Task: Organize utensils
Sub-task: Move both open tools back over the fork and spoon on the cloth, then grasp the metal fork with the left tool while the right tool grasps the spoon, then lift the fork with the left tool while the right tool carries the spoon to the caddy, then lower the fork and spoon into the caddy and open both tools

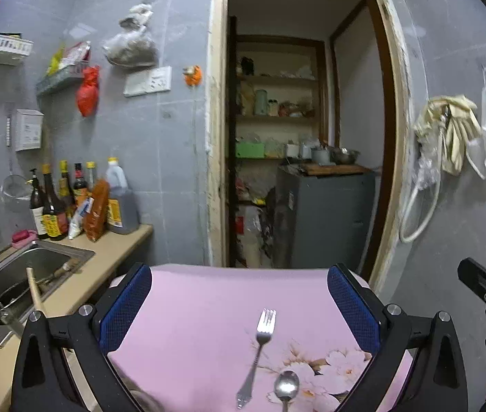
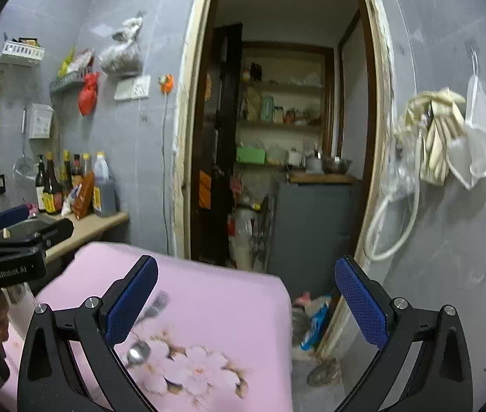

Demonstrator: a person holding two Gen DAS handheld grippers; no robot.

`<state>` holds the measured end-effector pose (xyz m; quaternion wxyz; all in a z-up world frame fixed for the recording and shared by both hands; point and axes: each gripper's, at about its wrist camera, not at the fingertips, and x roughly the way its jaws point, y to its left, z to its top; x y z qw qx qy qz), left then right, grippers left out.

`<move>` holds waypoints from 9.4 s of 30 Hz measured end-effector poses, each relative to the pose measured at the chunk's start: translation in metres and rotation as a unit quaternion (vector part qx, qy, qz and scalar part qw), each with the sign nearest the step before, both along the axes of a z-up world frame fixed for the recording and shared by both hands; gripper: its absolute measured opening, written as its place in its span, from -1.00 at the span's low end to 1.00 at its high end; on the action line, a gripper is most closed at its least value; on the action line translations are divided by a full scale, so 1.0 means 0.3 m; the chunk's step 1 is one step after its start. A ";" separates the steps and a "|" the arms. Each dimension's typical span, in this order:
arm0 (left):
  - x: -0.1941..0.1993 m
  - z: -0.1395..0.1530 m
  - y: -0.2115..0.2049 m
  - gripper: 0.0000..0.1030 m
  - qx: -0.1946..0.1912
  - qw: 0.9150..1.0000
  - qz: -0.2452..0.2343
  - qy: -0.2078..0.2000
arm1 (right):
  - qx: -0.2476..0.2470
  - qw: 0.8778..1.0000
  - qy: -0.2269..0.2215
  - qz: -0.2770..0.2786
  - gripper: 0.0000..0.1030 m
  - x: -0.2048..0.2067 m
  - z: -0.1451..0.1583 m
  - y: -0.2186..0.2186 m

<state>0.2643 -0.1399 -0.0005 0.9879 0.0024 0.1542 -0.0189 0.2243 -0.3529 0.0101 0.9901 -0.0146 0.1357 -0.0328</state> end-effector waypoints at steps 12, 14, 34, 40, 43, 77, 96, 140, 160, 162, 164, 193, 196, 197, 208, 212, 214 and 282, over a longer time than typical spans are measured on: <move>0.164 -0.122 -0.084 0.67 -0.009 0.994 -0.041 0.099 | 0.053 0.993 0.105 0.025 0.96 0.090 -0.243 -0.084; 0.200 -0.162 -0.079 0.53 -0.022 0.991 -0.038 0.130 | 0.065 0.990 0.117 0.034 0.90 0.106 -0.273 -0.081; 0.323 -0.454 -0.005 -0.56 -0.062 0.949 0.023 0.308 | 0.131 0.921 0.295 0.218 -0.42 0.352 -0.593 0.132; 0.332 -0.463 -0.007 -0.65 -0.056 0.948 0.026 0.312 | 0.139 0.900 0.329 0.249 -0.56 0.407 -0.638 0.173; 0.336 -0.463 -0.010 -0.68 -0.050 0.948 0.033 0.312 | 0.145 0.892 0.339 0.260 -0.57 0.430 -0.654 0.188; 0.512 -0.525 -0.027 -0.92 -0.109 0.942 0.013 0.317 | 0.203 0.872 0.359 0.264 -0.96 0.532 -0.711 0.094; 0.636 -0.523 -0.128 -0.21 -0.083 0.949 -0.046 0.302 | 0.232 0.878 0.346 0.235 -0.96 0.538 -0.756 -0.006; 0.313 -0.267 -0.170 -0.58 -0.034 0.965 -0.144 0.215 | 0.119 0.950 0.230 0.174 -0.96 0.280 -0.445 0.092; -0.196 -0.085 -0.056 -0.58 0.056 0.967 -0.242 0.059 | 0.021 0.989 0.141 0.040 -0.96 -0.087 -0.230 0.245; -0.212 -0.085 -0.046 -0.58 0.062 0.965 -0.247 0.054 | 0.018 0.989 0.140 0.033 -0.96 -0.117 -0.227 0.255; -0.235 -0.086 -0.035 -0.58 0.076 0.963 -0.254 0.044 | 0.020 0.989 0.142 0.028 -0.96 -0.131 -0.229 0.266; -0.225 -0.062 -0.063 -0.62 0.126 0.963 -0.230 0.062 | 0.032 0.990 0.131 -0.033 -0.96 -0.262 -0.242 0.315; -0.233 -0.062 -0.057 -0.62 0.122 0.963 -0.232 0.062 | 0.034 0.990 0.128 -0.036 -0.96 -0.265 -0.239 0.313; -0.239 -0.062 -0.055 -0.62 0.123 0.963 -0.232 0.059 | 0.034 0.991 0.126 -0.038 -0.96 -0.266 -0.237 0.312; -0.264 -0.033 -0.016 -0.62 0.126 0.968 -0.214 0.045 | 0.030 0.993 0.110 -0.029 -0.96 -0.263 -0.195 0.329; -0.258 0.002 0.017 -0.62 0.117 0.972 -0.200 0.043 | 0.025 0.995 0.099 -0.022 -0.96 -0.252 -0.149 0.345; -0.255 0.028 0.037 -0.62 0.106 0.974 -0.194 0.044 | 0.022 0.996 0.089 -0.018 -0.96 -0.248 -0.114 0.357; -0.070 0.003 0.720 -0.62 -0.013 0.992 -0.054 0.117 | -0.088 0.989 0.039 0.115 -0.96 -0.035 -0.073 0.976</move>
